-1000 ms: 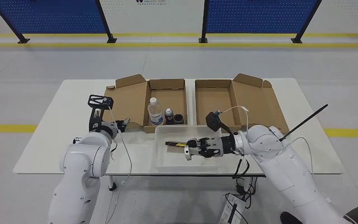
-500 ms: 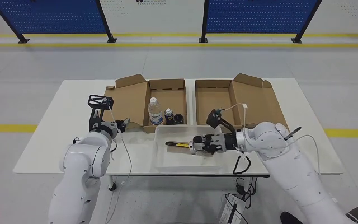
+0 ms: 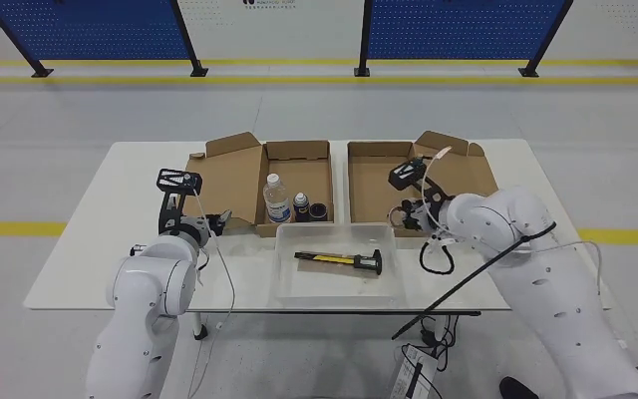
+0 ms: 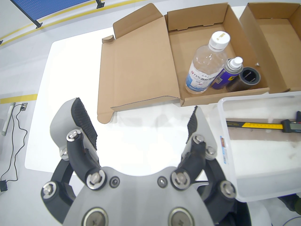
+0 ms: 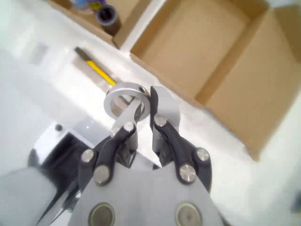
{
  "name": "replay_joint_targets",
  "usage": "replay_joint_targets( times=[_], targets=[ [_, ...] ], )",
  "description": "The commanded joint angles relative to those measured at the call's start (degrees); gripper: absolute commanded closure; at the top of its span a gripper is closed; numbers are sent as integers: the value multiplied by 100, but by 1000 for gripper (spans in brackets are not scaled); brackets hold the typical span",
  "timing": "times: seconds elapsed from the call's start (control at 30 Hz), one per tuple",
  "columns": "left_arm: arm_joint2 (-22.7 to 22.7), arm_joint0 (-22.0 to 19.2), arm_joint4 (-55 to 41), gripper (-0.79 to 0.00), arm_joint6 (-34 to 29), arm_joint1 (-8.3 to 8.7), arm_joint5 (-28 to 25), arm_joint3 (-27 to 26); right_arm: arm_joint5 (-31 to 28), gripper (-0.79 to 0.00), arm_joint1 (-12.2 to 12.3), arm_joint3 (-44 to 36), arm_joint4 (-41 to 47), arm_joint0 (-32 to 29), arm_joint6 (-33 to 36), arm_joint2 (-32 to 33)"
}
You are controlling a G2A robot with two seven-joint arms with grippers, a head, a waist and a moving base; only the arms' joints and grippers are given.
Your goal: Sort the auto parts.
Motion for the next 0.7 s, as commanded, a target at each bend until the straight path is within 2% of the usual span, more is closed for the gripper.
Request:
replay_joint_targets(
  times=[0.0, 0.33, 0.67],
  targets=[
    [0, 0, 0, -785, 0, 0, 0, 0, 84, 0, -23, 204, -160, 223, 133, -90],
    [0, 0, 0, -785, 0, 0, 0, 0, -53, 0, -286, 2120, -502, 1344, 337, -919],
    [0, 0, 0, -785, 0, 0, 0, 0, -437, 0, -733, 4133, -396, 2196, -155, -1795]
  ],
)
